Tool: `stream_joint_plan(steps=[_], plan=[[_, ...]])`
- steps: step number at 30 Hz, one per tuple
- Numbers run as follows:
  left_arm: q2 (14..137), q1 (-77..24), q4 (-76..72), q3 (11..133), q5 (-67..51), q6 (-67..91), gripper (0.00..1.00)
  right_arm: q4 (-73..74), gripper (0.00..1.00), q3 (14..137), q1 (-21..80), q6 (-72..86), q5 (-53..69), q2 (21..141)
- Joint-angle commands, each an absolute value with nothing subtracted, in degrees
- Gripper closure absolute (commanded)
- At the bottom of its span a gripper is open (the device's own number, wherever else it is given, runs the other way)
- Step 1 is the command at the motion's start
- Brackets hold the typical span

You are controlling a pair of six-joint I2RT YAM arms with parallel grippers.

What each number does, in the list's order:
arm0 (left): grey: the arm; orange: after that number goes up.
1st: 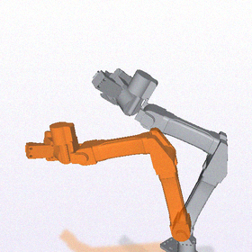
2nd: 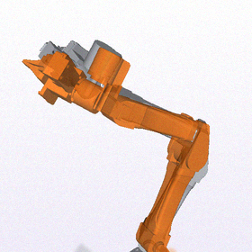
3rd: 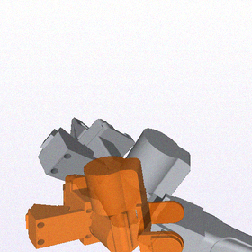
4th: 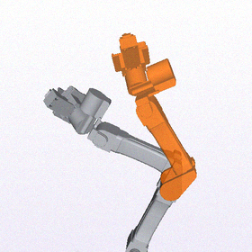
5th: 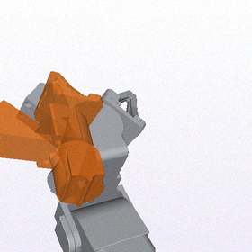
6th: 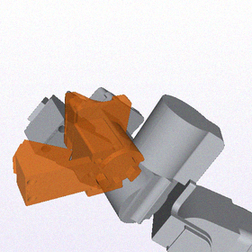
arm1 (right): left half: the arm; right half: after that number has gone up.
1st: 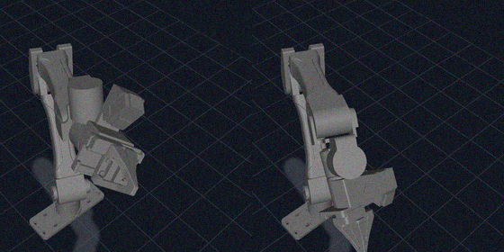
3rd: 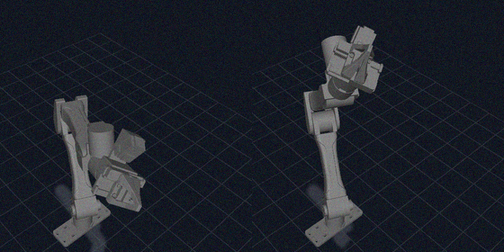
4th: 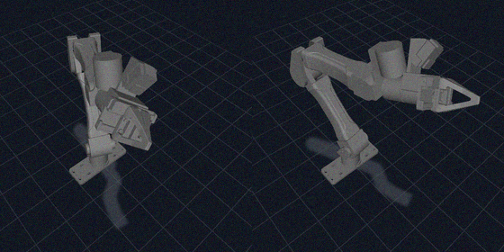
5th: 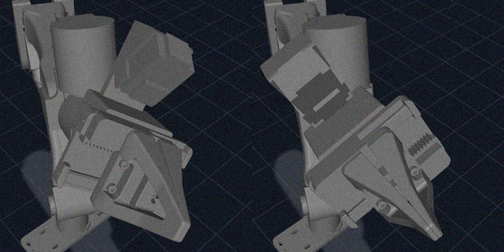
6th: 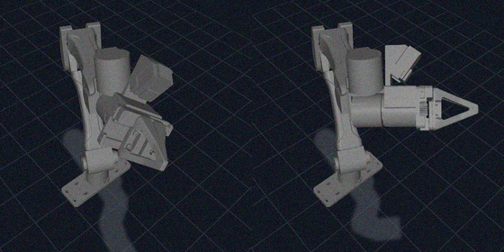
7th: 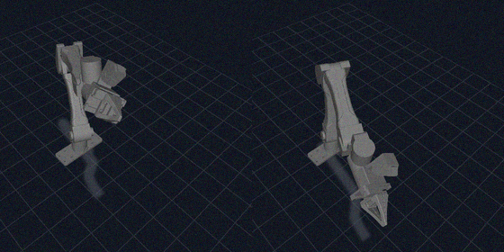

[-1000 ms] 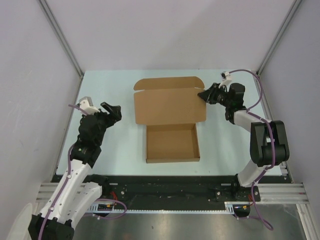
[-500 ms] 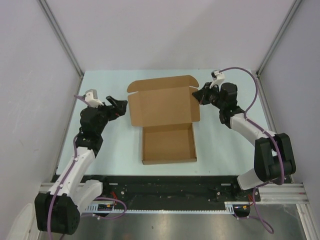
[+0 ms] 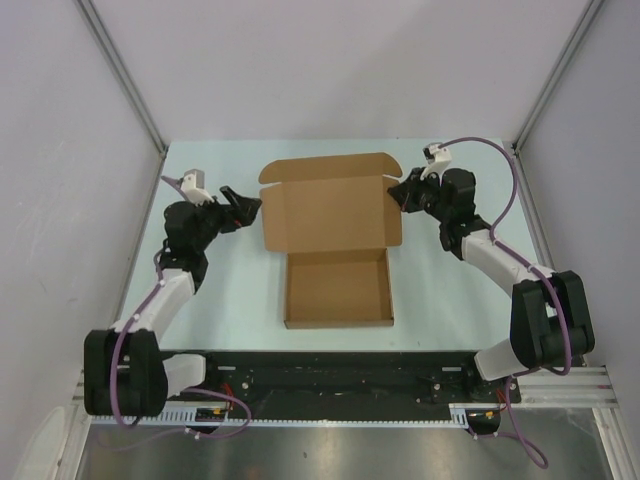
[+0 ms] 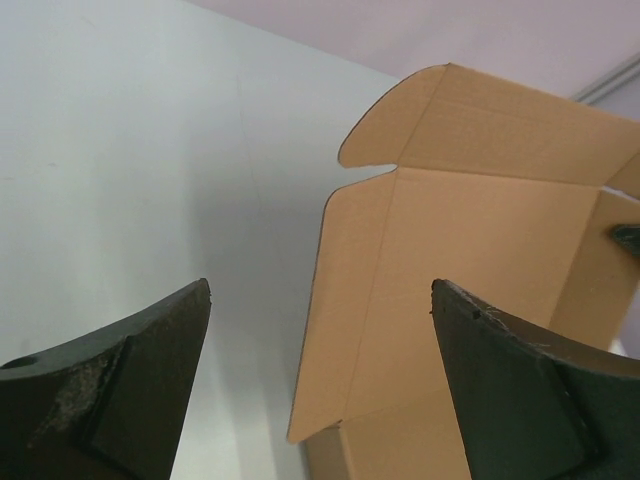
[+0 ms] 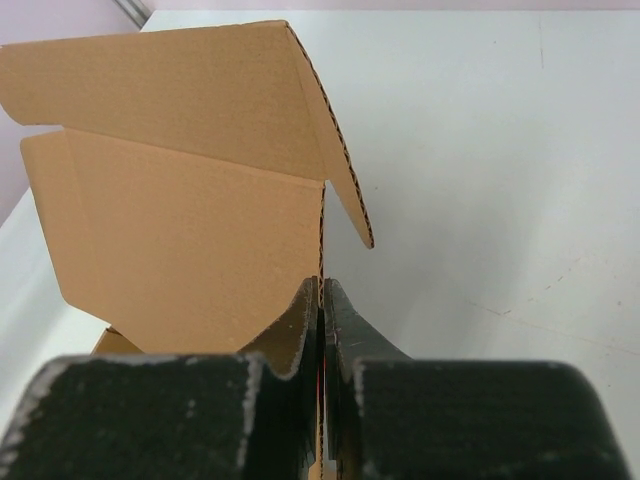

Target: Fold the paper box

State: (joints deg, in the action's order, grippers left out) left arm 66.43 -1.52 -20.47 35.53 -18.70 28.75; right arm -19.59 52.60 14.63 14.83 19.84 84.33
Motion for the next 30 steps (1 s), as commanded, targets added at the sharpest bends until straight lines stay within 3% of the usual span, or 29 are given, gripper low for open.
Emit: stream_joint_plan(steps=[1,15,24,30], plan=[[73.55,2.46,-36.51,36.12,-34.85,35.76,0.07,-20.21,1.0,52.38,15.47,13.27,20.04,81.91],[86.04,2.99,-47.46,40.34,-42.27,42.1,0.18,-20.13,1.0,52.38,16.35,13.01,19.6,82.36],[92.02,2.29,-49.75,42.19,-44.56,43.51,0.37,-19.51,1.0,52.38,16.61,12.66,19.07,81.91],[92.2,1.41,-48.17,42.8,-43.95,41.93,0.56,-19.34,1.0,52.47,16.87,12.57,18.63,81.83]])
